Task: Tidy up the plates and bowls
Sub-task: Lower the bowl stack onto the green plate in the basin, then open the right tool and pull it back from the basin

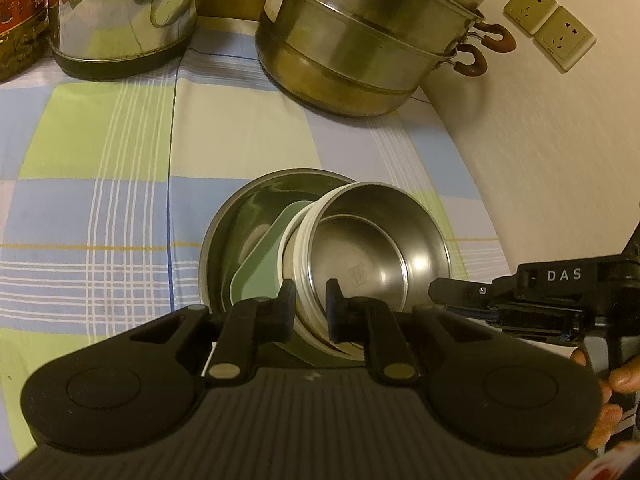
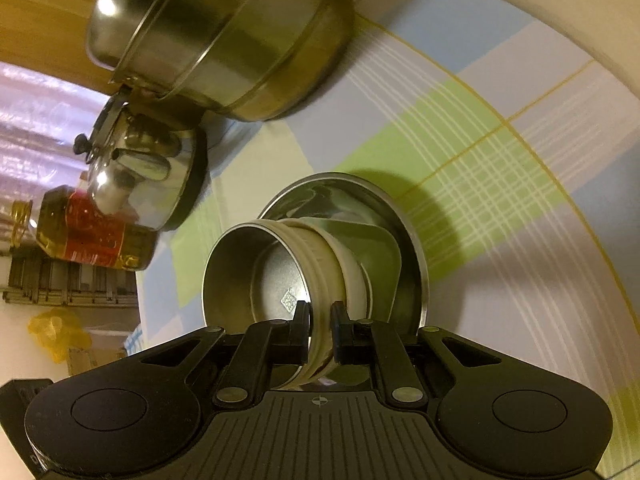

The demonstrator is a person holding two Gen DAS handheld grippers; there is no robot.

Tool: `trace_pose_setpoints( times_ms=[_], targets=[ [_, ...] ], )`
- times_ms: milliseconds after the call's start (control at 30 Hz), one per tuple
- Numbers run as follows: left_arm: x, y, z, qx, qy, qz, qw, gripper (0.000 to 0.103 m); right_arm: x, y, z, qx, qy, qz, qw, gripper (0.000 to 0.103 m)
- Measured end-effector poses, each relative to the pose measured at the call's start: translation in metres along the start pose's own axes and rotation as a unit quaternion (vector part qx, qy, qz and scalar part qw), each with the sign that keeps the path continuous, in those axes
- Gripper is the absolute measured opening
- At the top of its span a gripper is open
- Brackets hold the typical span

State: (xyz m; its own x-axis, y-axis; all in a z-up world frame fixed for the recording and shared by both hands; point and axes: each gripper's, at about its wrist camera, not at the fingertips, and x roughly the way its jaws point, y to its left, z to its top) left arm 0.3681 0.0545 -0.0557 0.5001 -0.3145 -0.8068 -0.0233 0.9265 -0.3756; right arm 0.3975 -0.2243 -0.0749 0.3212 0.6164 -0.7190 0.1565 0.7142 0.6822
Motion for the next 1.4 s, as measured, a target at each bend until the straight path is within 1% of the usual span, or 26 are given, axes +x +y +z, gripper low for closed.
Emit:
trace_pose_setpoints(
  times_ms=[233,333,600,733,800,833,867,933,1000,1067,1167,1333,1400],
  targets=[
    [0.001,0.002,0.001,0.006,0.003,-0.002,1.0000,0.014,0.002,-0.001,0.003,0.018,0.005,-0.005,1.000,0.011],
    [0.001,0.002,0.001,0.009,0.004,-0.002,0.9999,0.014,0.002,0.000,0.002,0.013,0.004,-0.008,1.000,0.011],
    [-0.001,-0.002,0.001,0.030,0.000,0.003,0.9996,0.014,0.000,0.007,-0.006,-0.013,-0.017,-0.017,1.000,0.011],
    [-0.007,-0.003,0.002,0.044,-0.010,0.007,0.9990,0.014,-0.009,0.012,-0.010,-0.033,-0.045,-0.020,0.998,0.013],
    [-0.013,-0.004,0.002,0.053,-0.017,0.009,0.9984,0.014,-0.015,0.014,-0.014,-0.043,-0.065,-0.017,0.997,0.016],
    [-0.016,-0.004,0.001,0.059,-0.020,0.009,0.9980,0.014,-0.019,0.015,-0.017,-0.049,-0.075,-0.015,0.996,0.023],
    [-0.020,-0.005,0.001,0.067,-0.025,0.010,0.9974,0.014,-0.022,0.017,-0.019,-0.055,-0.084,-0.016,0.995,0.034],
    [-0.027,-0.006,-0.002,0.083,-0.034,0.016,0.9959,0.014,-0.028,0.020,-0.027,-0.070,-0.106,-0.016,0.992,0.046],
    [-0.036,-0.008,-0.005,0.101,-0.045,0.020,0.9937,0.014,-0.032,0.024,-0.037,-0.084,-0.123,-0.021,0.989,0.049],
    [-0.044,-0.008,-0.009,0.116,-0.054,0.026,0.9914,0.015,-0.034,0.027,-0.045,-0.096,-0.132,-0.034,0.986,0.053],
    [-0.056,-0.008,-0.017,0.136,-0.064,0.031,0.9881,0.017,-0.038,0.033,-0.062,-0.118,-0.145,-0.051,0.981,0.057],
    [-0.076,-0.008,-0.033,0.154,-0.081,0.032,0.9841,0.022,-0.044,0.041,-0.092,-0.147,-0.167,-0.067,0.973,0.060],
    [-0.086,-0.010,-0.042,0.157,-0.087,0.031,0.9832,0.022,-0.048,0.045,-0.105,-0.160,-0.174,-0.072,0.969,0.060]
  ],
)
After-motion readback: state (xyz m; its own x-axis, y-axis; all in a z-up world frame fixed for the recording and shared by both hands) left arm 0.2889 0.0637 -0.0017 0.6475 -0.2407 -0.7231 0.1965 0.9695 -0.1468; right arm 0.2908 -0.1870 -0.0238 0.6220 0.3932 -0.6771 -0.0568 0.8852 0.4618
